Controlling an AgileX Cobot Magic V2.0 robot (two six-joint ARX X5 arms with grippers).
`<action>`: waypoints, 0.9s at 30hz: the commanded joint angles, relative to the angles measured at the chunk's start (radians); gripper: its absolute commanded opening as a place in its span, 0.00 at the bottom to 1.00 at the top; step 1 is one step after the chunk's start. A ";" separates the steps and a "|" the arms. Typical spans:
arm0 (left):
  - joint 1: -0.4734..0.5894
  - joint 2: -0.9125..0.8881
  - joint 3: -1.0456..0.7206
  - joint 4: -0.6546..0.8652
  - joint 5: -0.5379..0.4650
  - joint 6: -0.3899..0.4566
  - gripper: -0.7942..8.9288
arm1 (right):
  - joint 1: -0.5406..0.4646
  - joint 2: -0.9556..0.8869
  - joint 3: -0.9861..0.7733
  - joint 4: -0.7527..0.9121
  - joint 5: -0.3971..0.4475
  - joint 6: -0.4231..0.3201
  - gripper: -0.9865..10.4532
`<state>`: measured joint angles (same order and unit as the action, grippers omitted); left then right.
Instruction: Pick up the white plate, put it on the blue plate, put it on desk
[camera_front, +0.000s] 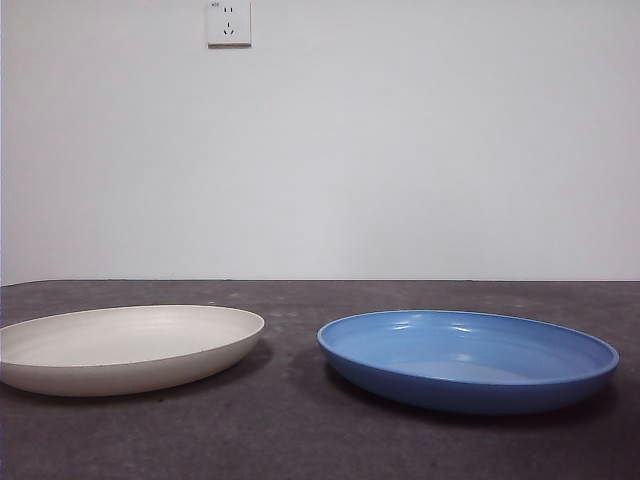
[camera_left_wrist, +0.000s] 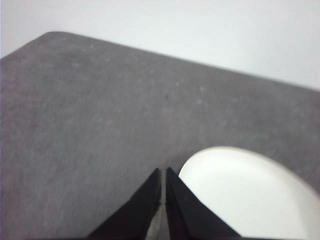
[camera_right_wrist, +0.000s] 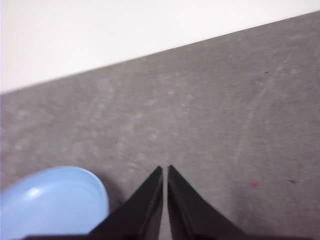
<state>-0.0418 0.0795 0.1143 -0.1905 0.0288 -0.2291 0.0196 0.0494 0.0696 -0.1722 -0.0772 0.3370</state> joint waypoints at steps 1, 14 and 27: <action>-0.001 0.047 0.051 0.016 0.002 -0.055 0.10 | 0.014 0.043 0.048 0.013 -0.001 0.089 0.10; -0.031 0.389 0.394 -0.021 0.022 -0.111 0.10 | 0.069 0.425 0.344 -0.016 -0.095 0.100 0.10; -0.039 0.624 0.651 -0.113 0.257 -0.051 0.10 | 0.073 0.700 0.715 -0.258 -0.321 -0.090 0.10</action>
<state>-0.0772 0.6926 0.7479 -0.3046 0.2687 -0.3073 0.0906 0.7380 0.7620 -0.4274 -0.3901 0.2981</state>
